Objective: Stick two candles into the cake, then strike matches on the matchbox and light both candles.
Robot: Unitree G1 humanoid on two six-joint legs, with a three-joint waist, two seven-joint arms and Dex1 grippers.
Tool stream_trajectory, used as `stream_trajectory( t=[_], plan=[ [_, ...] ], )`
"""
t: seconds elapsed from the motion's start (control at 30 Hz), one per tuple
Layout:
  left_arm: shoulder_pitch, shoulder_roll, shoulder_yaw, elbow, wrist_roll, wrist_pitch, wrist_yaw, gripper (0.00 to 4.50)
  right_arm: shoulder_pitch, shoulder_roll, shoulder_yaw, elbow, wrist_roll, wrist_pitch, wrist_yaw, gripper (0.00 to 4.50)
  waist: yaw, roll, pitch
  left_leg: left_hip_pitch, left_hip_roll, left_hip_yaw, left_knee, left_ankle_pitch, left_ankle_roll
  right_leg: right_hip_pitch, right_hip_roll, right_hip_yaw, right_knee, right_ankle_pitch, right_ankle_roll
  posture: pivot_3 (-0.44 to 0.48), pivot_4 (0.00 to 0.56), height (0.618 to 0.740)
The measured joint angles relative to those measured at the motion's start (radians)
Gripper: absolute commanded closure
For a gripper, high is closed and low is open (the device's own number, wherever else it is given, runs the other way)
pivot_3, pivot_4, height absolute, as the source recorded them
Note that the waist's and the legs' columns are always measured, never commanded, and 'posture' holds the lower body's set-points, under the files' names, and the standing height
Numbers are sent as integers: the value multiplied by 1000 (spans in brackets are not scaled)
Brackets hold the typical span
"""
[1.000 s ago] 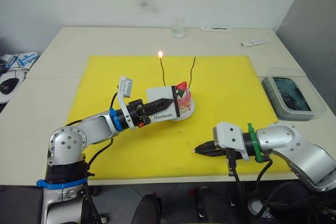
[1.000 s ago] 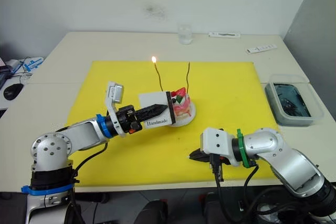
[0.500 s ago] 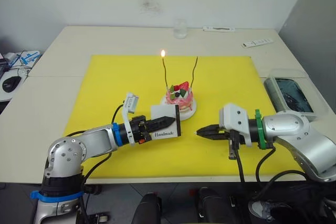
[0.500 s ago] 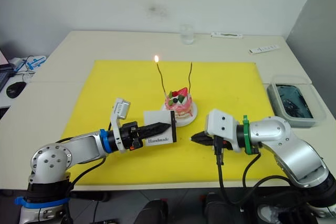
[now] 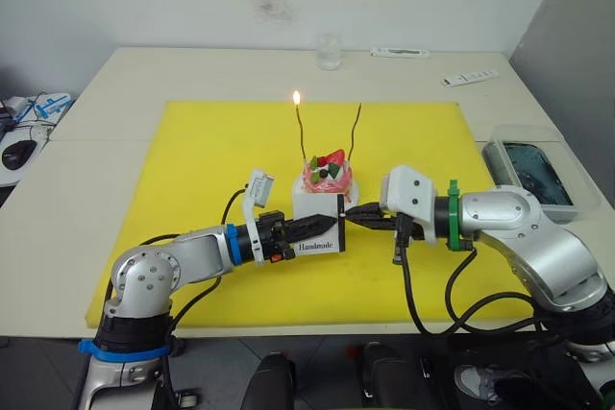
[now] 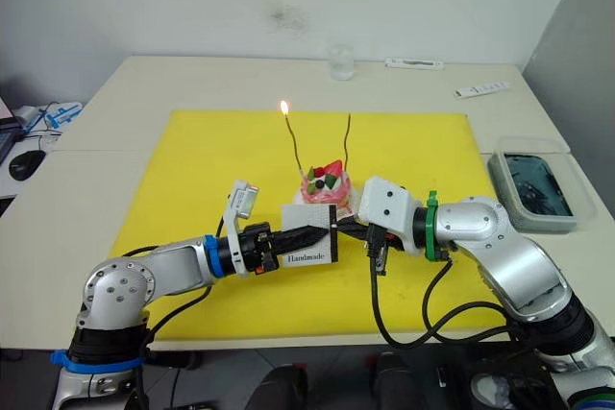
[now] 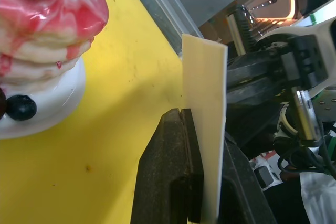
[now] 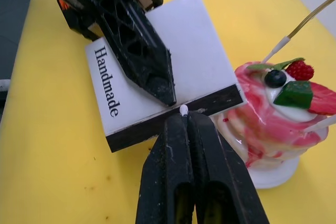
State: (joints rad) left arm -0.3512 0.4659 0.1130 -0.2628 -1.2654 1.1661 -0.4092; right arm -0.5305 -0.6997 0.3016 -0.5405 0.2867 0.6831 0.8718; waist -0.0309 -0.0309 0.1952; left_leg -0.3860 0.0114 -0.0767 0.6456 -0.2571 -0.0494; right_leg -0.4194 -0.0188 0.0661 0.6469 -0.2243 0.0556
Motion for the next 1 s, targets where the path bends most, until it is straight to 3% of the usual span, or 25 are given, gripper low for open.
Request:
stream_trajectory(
  t=[1.0],
  plan=[
    [0, -15, 3, 32, -15, 12, 25, 4500, 14, -1, 38, 23, -71, -63, 24, 4450, 0, 0, 0, 0, 0, 0, 0, 0, 0, 0, 0, 0, 0, 0, 0, 0, 150, 740]
  ],
)
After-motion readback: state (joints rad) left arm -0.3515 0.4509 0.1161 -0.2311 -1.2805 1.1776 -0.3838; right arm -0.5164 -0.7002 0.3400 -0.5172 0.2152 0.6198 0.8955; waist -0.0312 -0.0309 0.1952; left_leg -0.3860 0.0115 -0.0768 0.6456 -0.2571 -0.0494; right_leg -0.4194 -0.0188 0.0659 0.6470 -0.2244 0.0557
